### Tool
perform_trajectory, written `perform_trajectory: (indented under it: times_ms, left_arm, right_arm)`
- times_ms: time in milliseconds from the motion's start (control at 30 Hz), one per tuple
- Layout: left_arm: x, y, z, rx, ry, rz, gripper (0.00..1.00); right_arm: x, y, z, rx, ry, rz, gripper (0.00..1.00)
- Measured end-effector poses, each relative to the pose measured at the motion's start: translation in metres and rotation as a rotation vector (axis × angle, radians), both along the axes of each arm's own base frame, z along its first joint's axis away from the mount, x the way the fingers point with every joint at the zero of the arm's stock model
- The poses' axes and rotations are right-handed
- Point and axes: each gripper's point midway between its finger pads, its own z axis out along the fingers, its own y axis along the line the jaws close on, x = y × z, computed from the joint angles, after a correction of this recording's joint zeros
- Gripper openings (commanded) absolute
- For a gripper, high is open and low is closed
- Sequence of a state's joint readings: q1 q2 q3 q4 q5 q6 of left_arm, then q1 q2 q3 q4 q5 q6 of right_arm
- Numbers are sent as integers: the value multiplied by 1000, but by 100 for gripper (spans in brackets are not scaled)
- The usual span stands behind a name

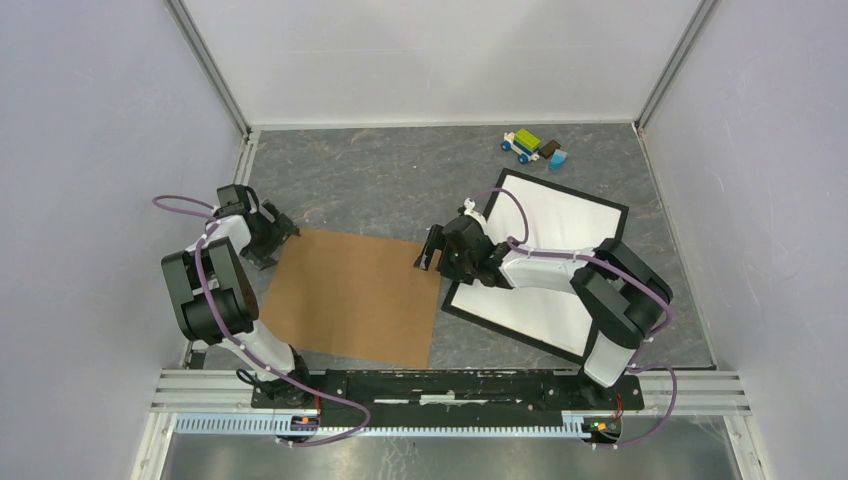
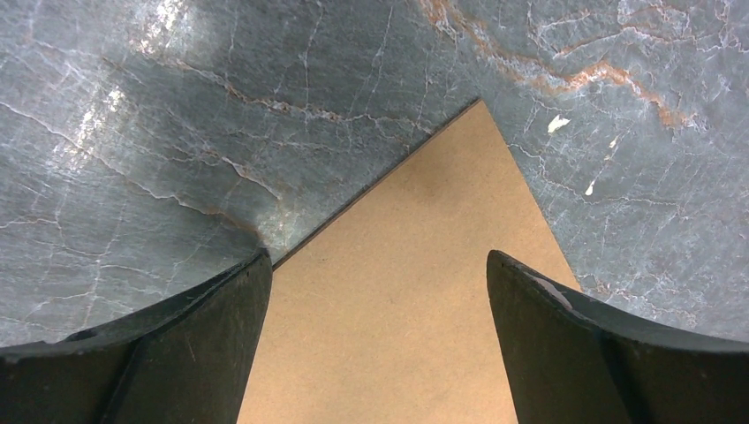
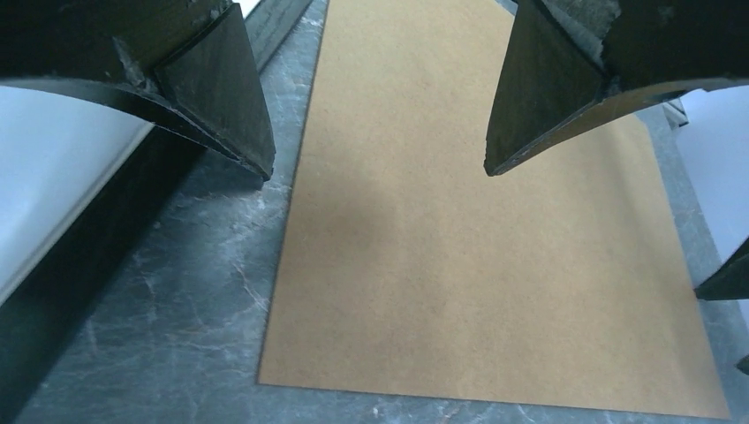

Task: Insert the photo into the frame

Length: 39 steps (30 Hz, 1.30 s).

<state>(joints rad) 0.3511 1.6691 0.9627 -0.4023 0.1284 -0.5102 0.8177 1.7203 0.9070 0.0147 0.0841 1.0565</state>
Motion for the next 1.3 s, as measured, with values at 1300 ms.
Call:
perform_trajectory:
  times_ms: [1300]
  left_arm:
    - [2,2,2,15,-65,17,98]
  right_arm:
    - [11,14,40,287,-98,-25,89]
